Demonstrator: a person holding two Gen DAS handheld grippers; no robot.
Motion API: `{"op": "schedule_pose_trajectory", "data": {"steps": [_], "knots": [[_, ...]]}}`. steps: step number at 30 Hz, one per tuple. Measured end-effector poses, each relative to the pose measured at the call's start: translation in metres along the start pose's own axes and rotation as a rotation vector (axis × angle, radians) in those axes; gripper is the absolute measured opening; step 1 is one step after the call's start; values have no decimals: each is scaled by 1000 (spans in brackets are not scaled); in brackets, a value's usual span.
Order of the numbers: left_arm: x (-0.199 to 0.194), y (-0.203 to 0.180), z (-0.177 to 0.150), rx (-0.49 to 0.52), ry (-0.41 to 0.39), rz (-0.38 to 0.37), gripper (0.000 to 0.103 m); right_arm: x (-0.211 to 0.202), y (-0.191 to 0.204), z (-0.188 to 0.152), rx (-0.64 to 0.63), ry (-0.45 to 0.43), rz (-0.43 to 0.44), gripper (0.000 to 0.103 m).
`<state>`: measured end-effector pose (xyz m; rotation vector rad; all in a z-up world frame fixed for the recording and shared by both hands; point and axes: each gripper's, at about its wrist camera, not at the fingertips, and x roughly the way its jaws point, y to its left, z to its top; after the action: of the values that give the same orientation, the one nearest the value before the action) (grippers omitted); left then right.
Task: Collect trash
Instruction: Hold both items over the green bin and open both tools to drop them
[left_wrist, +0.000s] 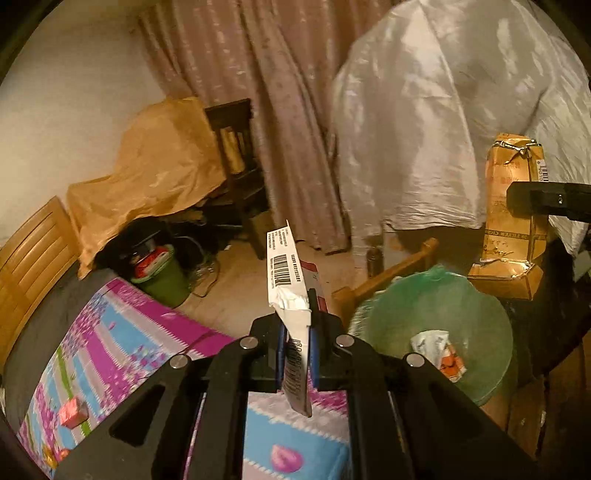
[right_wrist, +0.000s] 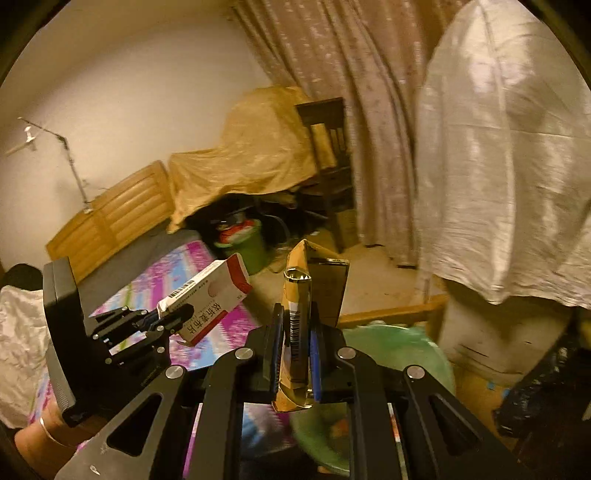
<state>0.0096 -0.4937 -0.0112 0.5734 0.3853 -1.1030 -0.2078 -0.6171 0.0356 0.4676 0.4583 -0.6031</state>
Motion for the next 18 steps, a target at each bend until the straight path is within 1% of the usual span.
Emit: {"op": "schedule_pose_trajectory", "data": {"steps": [7, 11, 13, 18], "knots": [[24, -43, 12, 52, 20, -63, 9, -2, -48, -14, 35, 18, -94, 14], [33, -59, 14, 55, 36, -96, 9, -4, -66, -20, 60, 15, -121, 14], [37, -66, 15, 55, 43, -115, 9, -4, -73, -23, 72, 13, -128, 14], [45, -79, 13, 72, 59, -137, 9, -8, -72, -28, 73, 20, -147, 14]]}}
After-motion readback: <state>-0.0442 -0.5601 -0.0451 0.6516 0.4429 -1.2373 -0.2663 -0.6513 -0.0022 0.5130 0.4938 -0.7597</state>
